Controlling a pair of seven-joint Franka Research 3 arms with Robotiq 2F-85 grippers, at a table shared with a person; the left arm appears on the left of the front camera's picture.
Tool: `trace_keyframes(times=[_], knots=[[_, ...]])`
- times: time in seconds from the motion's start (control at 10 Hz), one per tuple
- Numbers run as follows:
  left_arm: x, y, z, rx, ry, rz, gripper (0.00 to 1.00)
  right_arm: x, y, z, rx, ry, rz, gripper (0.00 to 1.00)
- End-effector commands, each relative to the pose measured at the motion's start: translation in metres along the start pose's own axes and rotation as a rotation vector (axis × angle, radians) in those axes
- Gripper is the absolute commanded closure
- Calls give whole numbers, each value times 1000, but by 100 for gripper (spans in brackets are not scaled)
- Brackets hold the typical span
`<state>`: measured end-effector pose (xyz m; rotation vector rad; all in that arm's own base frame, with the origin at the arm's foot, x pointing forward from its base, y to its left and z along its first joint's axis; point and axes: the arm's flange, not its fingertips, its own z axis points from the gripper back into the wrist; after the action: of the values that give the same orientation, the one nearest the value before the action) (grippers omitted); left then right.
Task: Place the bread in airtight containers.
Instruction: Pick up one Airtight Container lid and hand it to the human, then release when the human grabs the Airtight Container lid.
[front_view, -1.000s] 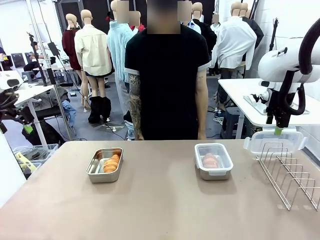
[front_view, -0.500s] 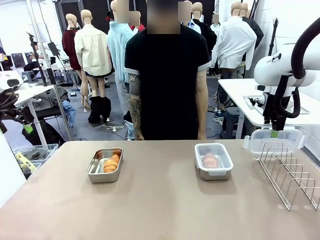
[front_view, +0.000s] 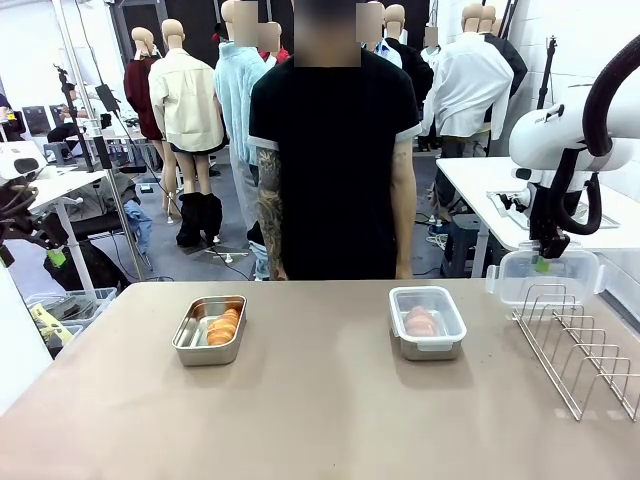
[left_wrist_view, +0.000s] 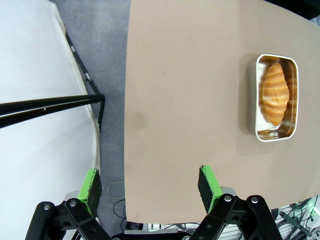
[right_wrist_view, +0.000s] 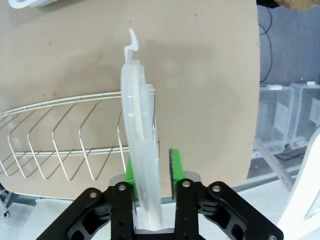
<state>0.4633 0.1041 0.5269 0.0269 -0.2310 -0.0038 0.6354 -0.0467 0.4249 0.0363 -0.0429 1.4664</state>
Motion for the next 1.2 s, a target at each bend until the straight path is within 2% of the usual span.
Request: trace_keyframes(times=[0.0, 0.6, 0.9, 1.1], knots=[[-1, 0, 2, 16, 2, 15, 0, 2, -3, 3, 19, 9, -11, 100], [-1, 0, 2, 16, 2, 15, 0, 6, 8, 13, 43, 7, -44, 100], [-1, 0, 2, 16, 2, 15, 0, 30, 50, 79, 24, 10, -77, 100], [-1, 0, 2, 16, 2, 15, 0, 53, 68, 130, 40, 50, -20, 100]])
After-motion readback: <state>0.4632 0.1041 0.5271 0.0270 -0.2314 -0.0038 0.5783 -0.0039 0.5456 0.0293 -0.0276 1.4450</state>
